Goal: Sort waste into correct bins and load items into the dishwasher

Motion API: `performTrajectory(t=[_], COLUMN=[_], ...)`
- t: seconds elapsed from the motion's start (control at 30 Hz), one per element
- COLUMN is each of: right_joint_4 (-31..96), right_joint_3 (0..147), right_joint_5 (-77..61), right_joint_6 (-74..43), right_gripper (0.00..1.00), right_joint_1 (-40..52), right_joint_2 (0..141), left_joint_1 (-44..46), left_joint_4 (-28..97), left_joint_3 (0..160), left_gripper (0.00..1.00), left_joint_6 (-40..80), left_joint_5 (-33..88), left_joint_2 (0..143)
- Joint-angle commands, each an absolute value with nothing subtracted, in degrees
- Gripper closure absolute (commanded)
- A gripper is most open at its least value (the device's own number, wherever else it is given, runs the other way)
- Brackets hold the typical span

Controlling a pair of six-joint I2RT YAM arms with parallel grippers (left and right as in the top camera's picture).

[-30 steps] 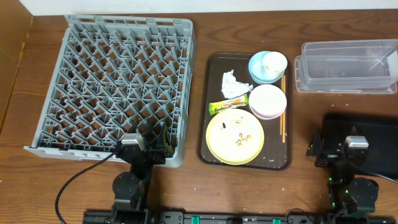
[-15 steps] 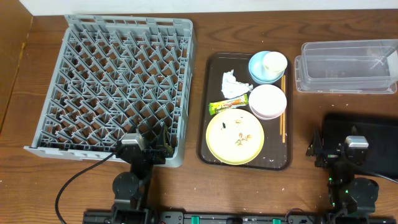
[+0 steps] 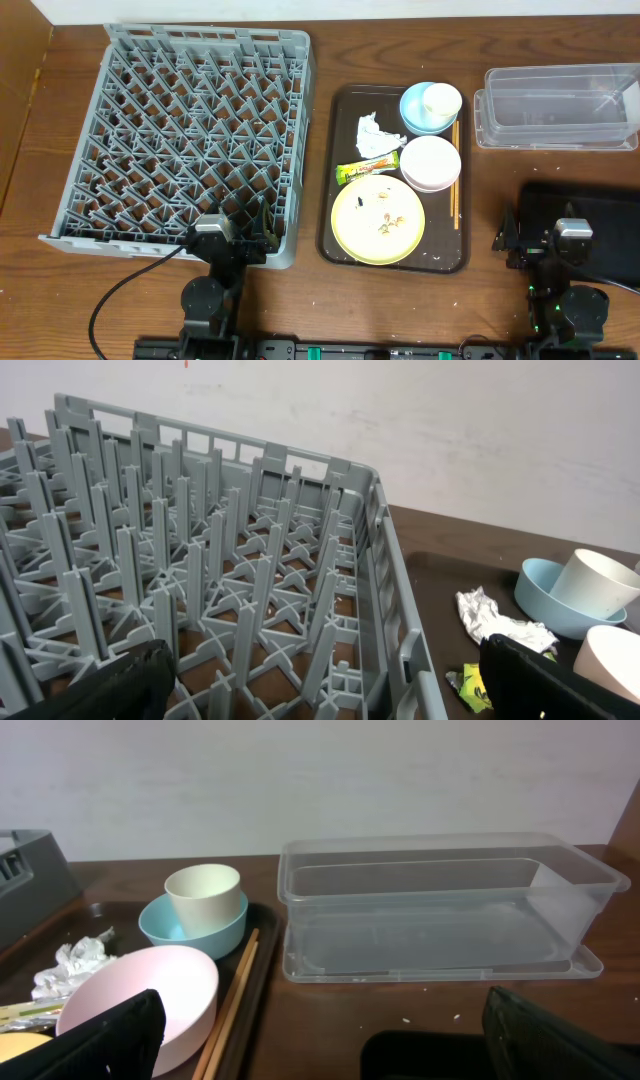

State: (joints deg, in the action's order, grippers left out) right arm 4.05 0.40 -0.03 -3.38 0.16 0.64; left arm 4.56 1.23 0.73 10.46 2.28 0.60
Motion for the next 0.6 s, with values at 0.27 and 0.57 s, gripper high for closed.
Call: performTrajectory(t=[0.27, 0.57], right_joint_4=[4.32, 4.32], right_joint_3=[0.32, 0.32], right_joint_5=[-0.05, -0.05], right_joint_6=[-2.70, -2.72], right_gripper=[0.01, 0.01], right_joint_1=[-0.32, -0.32], right_joint_2=[0.64, 0.64], left_joint_1=[4.36, 4.36], left_joint_4=[4.03, 2.44], left_joint_3=[0.23, 0.27], left_gripper=[0.02, 0.02], left_joint_6=[9.87, 35.33], left_joint_5=[1.26, 21.98], left_joint_2=[0.25, 0.25])
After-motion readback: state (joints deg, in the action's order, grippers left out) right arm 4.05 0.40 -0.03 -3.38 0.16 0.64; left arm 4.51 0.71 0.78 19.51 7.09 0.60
